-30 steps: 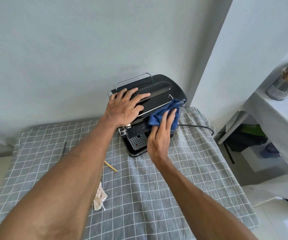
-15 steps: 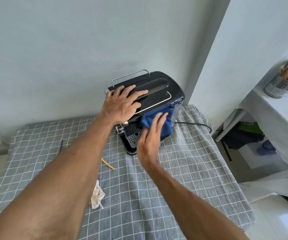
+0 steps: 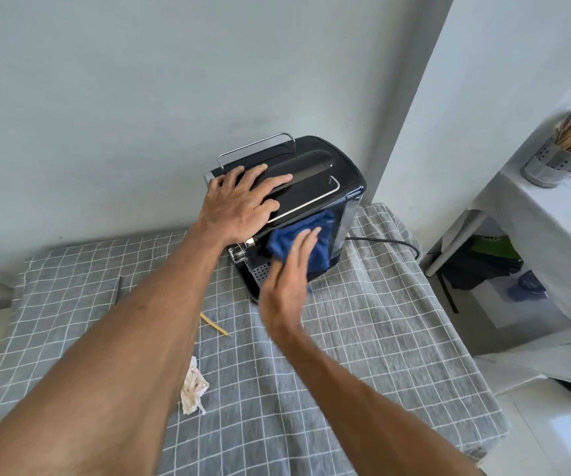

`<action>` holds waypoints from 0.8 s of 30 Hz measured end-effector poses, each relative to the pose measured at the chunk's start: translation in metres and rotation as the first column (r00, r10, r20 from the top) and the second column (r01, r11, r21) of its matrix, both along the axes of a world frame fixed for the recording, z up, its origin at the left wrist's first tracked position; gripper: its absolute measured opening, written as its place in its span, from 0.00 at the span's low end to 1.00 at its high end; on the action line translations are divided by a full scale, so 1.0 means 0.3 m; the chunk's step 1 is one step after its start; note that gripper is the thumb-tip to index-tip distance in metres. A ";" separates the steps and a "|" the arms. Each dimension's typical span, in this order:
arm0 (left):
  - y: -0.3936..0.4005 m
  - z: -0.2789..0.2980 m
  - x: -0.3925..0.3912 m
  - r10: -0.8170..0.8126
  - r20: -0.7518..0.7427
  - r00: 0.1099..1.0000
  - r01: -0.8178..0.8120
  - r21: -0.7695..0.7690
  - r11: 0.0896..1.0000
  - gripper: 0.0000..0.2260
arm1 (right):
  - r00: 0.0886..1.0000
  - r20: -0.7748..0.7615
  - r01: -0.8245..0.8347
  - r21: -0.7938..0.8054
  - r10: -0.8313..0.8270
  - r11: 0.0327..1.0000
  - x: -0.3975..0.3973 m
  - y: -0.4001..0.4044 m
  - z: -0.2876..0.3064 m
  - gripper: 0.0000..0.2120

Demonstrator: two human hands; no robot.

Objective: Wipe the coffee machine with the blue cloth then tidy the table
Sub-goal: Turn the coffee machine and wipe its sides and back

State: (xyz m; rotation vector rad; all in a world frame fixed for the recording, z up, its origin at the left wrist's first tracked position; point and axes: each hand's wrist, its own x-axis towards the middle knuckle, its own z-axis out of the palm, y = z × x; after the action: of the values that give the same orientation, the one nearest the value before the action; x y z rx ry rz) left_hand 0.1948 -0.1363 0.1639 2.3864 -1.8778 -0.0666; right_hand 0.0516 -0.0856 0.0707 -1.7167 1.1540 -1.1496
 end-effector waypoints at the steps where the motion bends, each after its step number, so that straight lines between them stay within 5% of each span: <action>1: 0.001 -0.003 0.004 -0.003 0.008 1.000 0.003 -0.006 1.000 0.23 | 0.996 -0.016 -0.084 -0.065 0.084 0.994 0.007 0.062 -0.025 0.32; 4: 0.005 -0.009 0.008 -0.017 0.005 1.000 0.017 -0.013 1.000 0.23 | 0.969 -0.058 -0.246 -0.105 0.241 0.964 -0.004 0.153 -0.101 0.31; 9: 0.004 -0.007 0.006 -0.002 0.002 1.000 0.002 -0.028 1.000 0.24 | 0.989 0.101 0.073 0.275 -0.104 0.959 -0.042 -0.118 -0.002 0.29; 12: 0.000 -0.008 0.003 0.003 0.017 1.000 -0.003 -0.038 0.999 0.24 | 0.984 0.104 0.127 0.176 -0.147 0.976 -0.030 -0.172 0.043 0.29; 18: 0.002 -0.010 0.008 -0.007 0.008 1.000 0.007 -0.030 1.000 0.23 | 0.970 -0.062 -0.241 -0.170 0.234 0.956 0.020 0.152 -0.085 0.32; 21: 0.006 -0.007 0.004 0.000 0.011 1.000 0.000 -0.021 1.000 0.23 | 0.980 -0.007 -0.199 -0.001 0.199 0.980 -0.024 0.085 -0.087 0.30; 24: 0.005 -0.004 -0.002 0.005 0.016 1.000 -0.004 -0.026 1.000 0.23 | 0.999 -0.018 0.046 0.255 -0.043 0.966 -0.062 -0.107 -0.012 0.29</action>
State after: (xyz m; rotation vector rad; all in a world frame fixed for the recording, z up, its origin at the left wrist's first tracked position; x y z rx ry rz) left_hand 0.1942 -0.1346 0.1629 2.3811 -1.8685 -0.0218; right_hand 0.0330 -0.1178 0.0672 -1.5097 1.2936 -0.9703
